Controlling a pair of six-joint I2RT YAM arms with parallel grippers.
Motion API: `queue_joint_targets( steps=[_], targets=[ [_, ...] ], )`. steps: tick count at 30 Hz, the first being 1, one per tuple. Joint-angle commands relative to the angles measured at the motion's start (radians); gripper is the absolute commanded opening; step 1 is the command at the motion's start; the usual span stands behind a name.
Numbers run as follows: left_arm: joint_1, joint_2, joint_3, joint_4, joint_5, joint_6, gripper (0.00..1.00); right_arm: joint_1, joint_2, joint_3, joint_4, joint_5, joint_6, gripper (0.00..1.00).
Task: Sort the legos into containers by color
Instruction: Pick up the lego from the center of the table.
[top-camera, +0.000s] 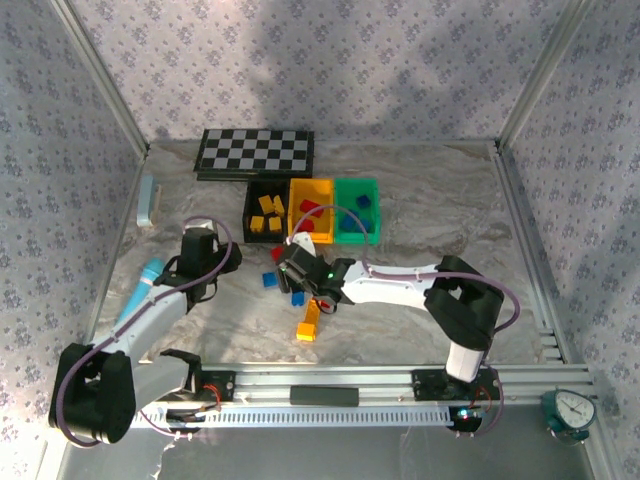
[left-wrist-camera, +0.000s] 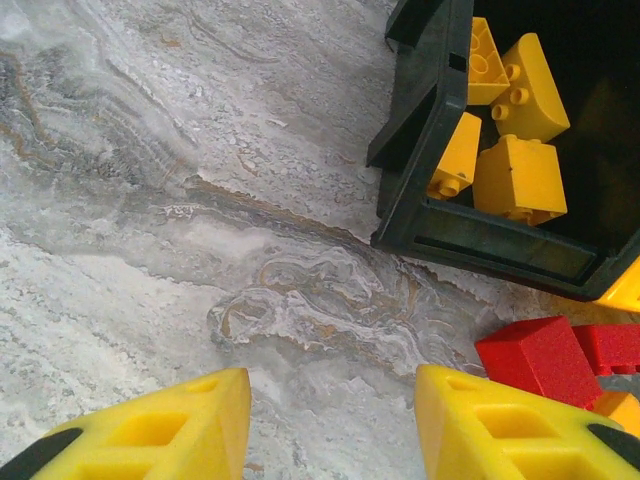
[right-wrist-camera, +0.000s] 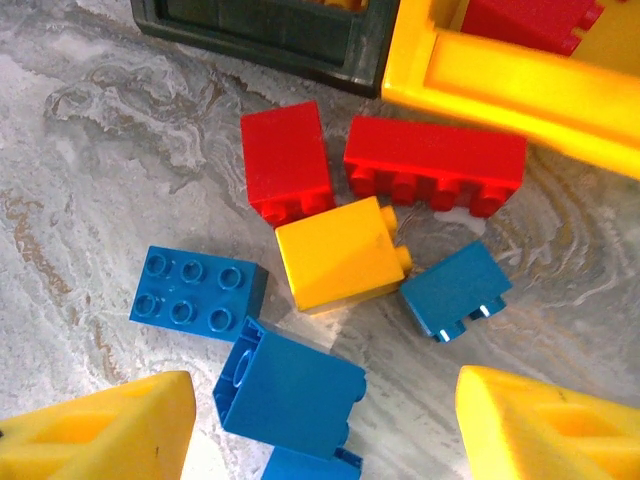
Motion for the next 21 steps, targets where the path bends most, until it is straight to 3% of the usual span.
queue_joint_targets(
  steps=[1,3,5,21],
  targets=[
    [0.008,-0.002,0.002,0.023,-0.01,-0.003,0.47,-0.011,0.033,-0.012,0.03,-0.056,0.064,0.71],
    [0.007,0.006,0.002,0.029,-0.007,-0.004,0.47,-0.015,0.049,-0.012,0.057,-0.098,0.086,0.72],
    [0.007,0.017,0.003,0.033,-0.006,-0.004,0.47,-0.014,0.067,-0.008,0.076,-0.127,0.097,0.78],
    [0.007,0.053,0.011,0.05,0.01,-0.007,0.47,-0.043,0.128,0.018,0.042,-0.154,0.116,0.65]
  ],
)
